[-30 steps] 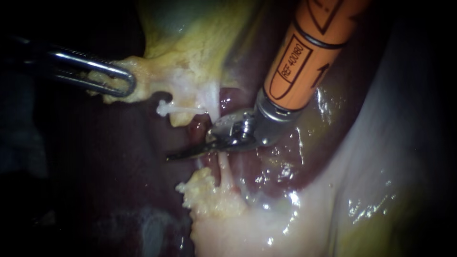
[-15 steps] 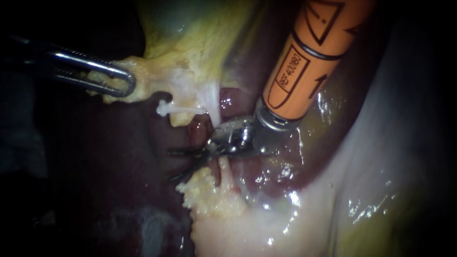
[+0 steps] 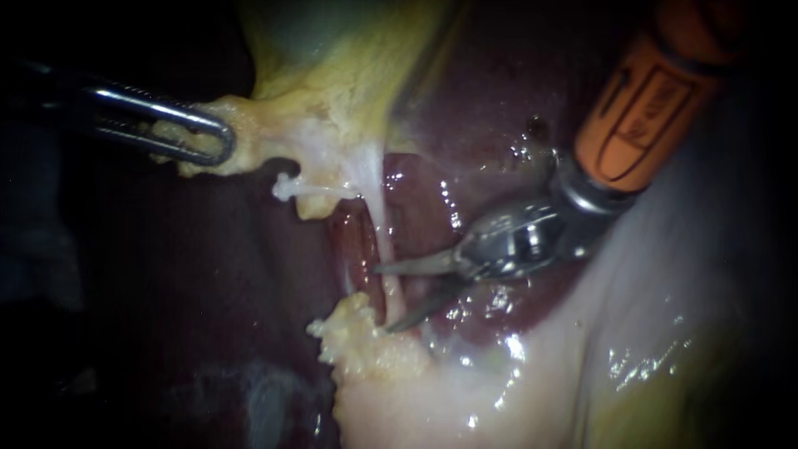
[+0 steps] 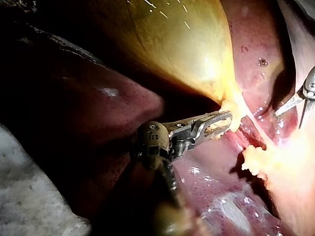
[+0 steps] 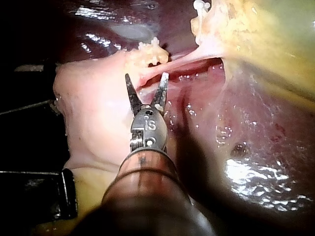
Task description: Go back from the cut left tube
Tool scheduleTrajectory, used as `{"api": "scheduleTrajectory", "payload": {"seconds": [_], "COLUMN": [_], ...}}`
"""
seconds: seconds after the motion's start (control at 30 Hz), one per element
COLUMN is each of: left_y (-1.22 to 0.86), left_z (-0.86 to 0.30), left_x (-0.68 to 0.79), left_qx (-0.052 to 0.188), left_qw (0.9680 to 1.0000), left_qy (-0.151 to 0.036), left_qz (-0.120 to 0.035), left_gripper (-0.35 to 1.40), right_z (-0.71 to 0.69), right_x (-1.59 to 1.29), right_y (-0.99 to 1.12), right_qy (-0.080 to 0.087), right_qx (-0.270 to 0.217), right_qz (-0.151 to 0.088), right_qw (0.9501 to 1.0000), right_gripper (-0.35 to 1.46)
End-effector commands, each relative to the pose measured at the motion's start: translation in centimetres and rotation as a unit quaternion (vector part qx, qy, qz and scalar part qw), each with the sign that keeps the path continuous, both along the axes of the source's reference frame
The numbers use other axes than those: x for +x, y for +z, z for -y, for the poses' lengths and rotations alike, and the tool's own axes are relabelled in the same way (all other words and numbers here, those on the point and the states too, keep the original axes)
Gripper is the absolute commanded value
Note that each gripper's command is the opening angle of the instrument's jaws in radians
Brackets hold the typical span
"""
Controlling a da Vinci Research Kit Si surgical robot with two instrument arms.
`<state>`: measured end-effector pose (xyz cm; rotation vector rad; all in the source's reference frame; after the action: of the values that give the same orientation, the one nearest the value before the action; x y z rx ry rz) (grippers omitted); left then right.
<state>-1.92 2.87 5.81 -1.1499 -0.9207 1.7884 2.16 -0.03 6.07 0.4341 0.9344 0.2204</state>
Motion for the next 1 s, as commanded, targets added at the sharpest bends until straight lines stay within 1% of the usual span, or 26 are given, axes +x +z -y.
{"api": "scheduleTrajectory", "payload": {"seconds": [0.03,0.17,0.3,0.5,0.67,0.83,0.9,0.93,1.0], "left_y": [0.0,0.02,0.05,0.26,0.54,0.82,0.88,0.9,0.92], "left_z": [0.0,-0.01,-0.02,-0.03,-0.05,-0.02,0.01,0.04,0.07], "left_x": [0.0,0.01,0.01,-0.04,-0.19,-0.44,-0.52,-0.57,-0.61], "left_qx": [0.0,0.0,0.0,-0.003,-0.009,-0.015,-0.015,-0.015,-0.015], "left_qw": [1.0,1.0,1.0,1.0,1.0,0.9999,0.9998,0.9999,0.9999], "left_qy": [0.0,0.0,0.0,0.001,-0.002,-0.006,-0.002,0.0,0.002], "left_qz": [0.0,0.0,0.0,-0.001,-0.004,-0.007,-0.008,-0.007,-0.006], "left_gripper": [-0.35,-0.35,-0.35,-0.35,-0.35,-0.35,-0.35,-0.35,-0.35], "right_z": [-0.02,-0.09,-0.08,-0.07,-0.04,-0.03,-0.03,-0.03,-0.03], "right_x": [-0.05,-0.19,-0.21,-0.23,-0.26,-0.27,-0.28,-0.28,-0.28], "right_y": [-0.02,-0.08,-0.08,-0.09,-0.12,-0.13,-0.13,-0.14,-0.14], "right_qy": [0.003,0.011,0.012,0.011,0.009,0.011,0.011,0.012,0.015], "right_qx": [-0.003,-0.013,-0.014,-0.017,-0.016,-0.017,-0.017,-0.018,-0.02], "right_qz": [0.001,0.008,0.011,0.011,0.01,0.011,0.011,0.012,0.015], "right_qw": [1.0,0.9998,0.9998,0.9997,0.9998,0.9997,0.9997,0.9997,0.9996], "right_gripper": [1.43,1.43,1.45,1.43,1.4,1.38,1.38,1.38,1.38]}}
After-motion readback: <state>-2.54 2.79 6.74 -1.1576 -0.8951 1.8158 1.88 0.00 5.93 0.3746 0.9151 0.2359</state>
